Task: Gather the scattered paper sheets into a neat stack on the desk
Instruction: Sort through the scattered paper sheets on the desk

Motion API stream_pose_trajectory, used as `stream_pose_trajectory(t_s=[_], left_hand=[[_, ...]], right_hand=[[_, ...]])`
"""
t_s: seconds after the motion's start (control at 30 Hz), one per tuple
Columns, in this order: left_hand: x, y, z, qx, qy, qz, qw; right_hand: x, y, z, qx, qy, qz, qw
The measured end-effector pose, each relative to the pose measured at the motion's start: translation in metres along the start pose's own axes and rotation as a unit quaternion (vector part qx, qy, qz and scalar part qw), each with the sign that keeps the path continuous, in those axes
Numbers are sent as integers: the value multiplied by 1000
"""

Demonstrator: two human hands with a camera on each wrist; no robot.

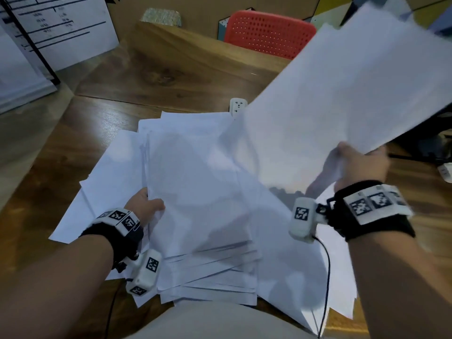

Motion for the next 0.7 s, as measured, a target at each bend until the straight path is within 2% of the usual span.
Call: stream_pose_trajectory(t_s=[0.07,0.13,0.23,0.3,0.33,0.37,0.4,0.47,0.5,0.57,0.63,0.7], left_hand=[[-1,0,2,1,-14,0,1000],[1,1,5,-19,-20,8,1000],[5,2,6,-3,-5,12,1000],[6,3,4,-7,8,3,1000],[5,2,1,-8,8,-1,1000],[5,2,-1,-6,2,-3,1000],[5,3,-1,-5,-3,-4,1000],[6,3,1,-7,-1,-2,1000],[7,3,2,-11,2,1,1000],[8,2,3,-17,5,8,1000],[10,2,4,-10,10,7,1000],[10,1,4,-7,12,8,1000]], right_hand=[[20,28,21,61,5,-58,996],[49,58,43,95,13,-169,981],[95,87,62,146,11,-319,936],[122,103,71,137,22,-430,892],[129,104,74,115,41,-464,878],[126,100,76,86,65,-463,880],[115,90,80,79,84,-431,895],[78,49,94,168,113,-309,929],[62,21,105,248,139,-253,925],[49,-24,121,365,221,-206,880],[50,-40,137,345,294,-188,871],[49,-37,141,291,298,-188,890]])
Point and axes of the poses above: each hand's wrist, its own x-axis away from the middle knuckle, its own y-axis out of the palm, z = x × y, the point moved 7 cm from there along -x, towards the middle knuckle, and after that the axes turned 13 degrees about -y, right-handed, at the moved point
